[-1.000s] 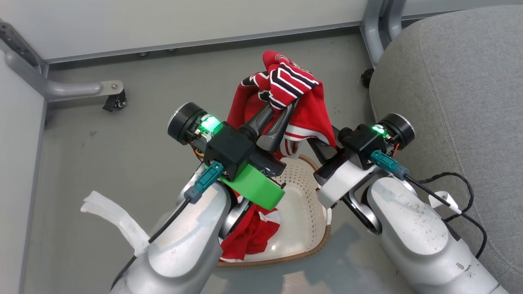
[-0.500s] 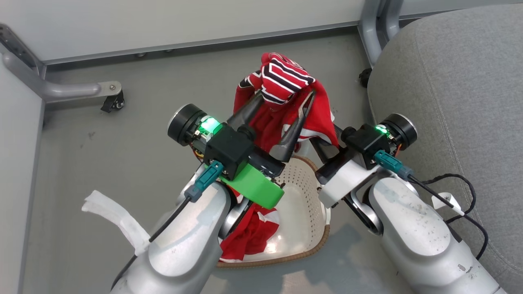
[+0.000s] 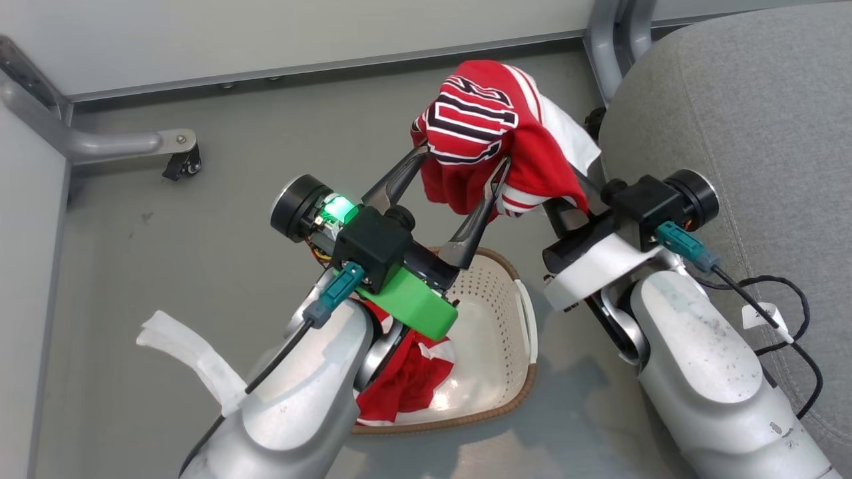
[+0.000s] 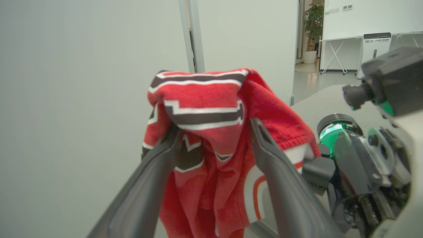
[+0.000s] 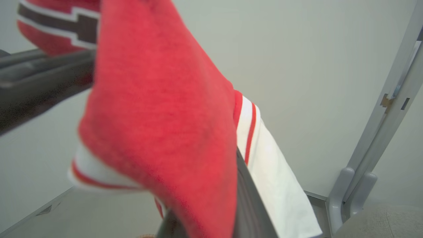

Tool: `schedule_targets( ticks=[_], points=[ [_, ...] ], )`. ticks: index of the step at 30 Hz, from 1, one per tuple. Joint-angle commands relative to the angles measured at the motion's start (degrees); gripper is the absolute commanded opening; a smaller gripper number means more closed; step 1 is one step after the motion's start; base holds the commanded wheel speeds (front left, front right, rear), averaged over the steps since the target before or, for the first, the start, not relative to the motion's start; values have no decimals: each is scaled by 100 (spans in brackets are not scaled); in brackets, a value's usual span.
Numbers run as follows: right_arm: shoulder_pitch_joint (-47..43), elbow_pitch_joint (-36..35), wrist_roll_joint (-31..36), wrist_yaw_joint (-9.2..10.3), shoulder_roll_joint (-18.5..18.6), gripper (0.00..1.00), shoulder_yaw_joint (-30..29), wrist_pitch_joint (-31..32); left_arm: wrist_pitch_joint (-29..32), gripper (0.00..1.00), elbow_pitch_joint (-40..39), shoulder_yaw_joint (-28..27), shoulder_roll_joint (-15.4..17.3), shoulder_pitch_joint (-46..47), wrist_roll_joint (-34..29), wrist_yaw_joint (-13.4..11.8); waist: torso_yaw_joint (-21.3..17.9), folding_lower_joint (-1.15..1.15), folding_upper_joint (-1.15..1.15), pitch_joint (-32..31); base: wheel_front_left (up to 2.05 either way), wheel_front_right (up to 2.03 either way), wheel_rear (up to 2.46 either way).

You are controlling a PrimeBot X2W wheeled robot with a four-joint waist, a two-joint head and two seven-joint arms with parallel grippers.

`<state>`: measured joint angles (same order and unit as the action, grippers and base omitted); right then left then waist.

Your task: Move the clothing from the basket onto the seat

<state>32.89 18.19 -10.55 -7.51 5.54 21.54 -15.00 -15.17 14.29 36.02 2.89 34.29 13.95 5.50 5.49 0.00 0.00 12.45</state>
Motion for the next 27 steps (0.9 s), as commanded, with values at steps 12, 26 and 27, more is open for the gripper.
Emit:
schedule_targets(
  ticks=[12,26,27],
  points=[
    [-294,-241,67,4,82,0,-790,-28,4,100,116,-187,26,-264,-249,71,-552,0,0,89,0,0,0],
    [-732,-433,24,4,-45,0,-1563,-28,3,100,210,-112,97,-233,-416,156,-1574,0,0,318,0,0,0],
    [-778,-452,15,4,-58,0,-1634,-28,4,100,220,-96,102,-204,-434,157,-1666,0,0,344,0,0,0]
  ],
)
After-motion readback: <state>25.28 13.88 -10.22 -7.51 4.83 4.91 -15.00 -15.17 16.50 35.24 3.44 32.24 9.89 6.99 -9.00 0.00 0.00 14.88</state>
